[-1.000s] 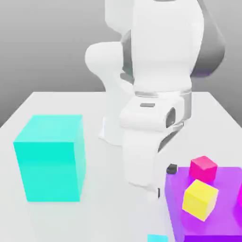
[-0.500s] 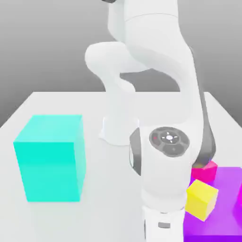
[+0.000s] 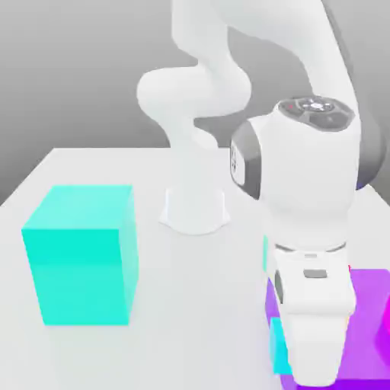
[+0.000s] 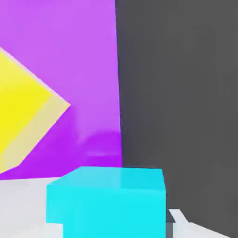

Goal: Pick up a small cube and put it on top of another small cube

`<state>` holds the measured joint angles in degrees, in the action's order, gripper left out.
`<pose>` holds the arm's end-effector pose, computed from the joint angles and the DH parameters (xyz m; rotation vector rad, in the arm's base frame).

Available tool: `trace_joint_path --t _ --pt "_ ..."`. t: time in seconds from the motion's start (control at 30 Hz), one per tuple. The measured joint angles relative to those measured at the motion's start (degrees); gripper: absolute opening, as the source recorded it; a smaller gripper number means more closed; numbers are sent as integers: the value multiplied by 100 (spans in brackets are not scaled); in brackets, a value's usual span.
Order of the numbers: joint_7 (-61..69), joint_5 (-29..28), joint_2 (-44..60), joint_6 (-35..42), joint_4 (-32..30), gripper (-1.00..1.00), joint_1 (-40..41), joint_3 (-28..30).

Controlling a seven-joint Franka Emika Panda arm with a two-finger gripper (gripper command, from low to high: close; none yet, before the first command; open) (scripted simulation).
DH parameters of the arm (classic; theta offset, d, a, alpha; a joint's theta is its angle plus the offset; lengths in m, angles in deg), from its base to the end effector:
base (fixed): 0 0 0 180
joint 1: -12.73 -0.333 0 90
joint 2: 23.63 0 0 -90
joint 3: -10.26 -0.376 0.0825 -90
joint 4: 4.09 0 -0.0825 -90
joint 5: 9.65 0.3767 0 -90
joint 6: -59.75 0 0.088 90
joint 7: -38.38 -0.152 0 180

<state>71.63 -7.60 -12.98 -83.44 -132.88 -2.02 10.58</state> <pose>0.5382 0.1393 0.3088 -2.8797 -1.2249 -0.1065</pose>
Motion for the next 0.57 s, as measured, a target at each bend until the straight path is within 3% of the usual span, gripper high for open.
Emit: trace_joint_path --t 0.3,0.43,0.47,0.57 --pt "721 49 -1037 986 -234 -100 -361 -274" --pt "782 -188 -666 509 -532 -100 -440 -222" --pt "773 -212 -504 289 -596 100 -431 -209" --pt "773 -212 -504 290 -596 100 -431 -209"
